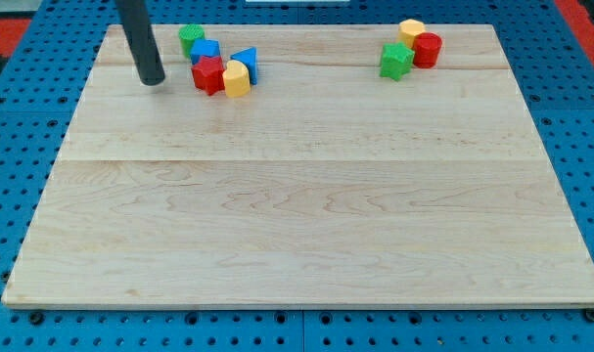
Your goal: Place red star between blue triangle and yellow heart
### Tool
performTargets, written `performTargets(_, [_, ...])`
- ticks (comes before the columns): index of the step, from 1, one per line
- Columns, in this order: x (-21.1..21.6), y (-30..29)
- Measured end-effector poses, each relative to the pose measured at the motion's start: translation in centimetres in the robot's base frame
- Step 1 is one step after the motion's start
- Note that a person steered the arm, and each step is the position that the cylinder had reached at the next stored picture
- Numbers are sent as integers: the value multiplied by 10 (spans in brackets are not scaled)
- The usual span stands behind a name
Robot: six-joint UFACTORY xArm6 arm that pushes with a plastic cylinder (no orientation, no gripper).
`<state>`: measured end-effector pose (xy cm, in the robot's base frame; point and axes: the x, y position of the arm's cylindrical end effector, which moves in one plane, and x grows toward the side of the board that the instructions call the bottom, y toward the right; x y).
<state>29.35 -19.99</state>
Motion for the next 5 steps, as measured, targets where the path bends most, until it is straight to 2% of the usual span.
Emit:
performTargets(3, [19, 81])
performTargets(5, [6, 82])
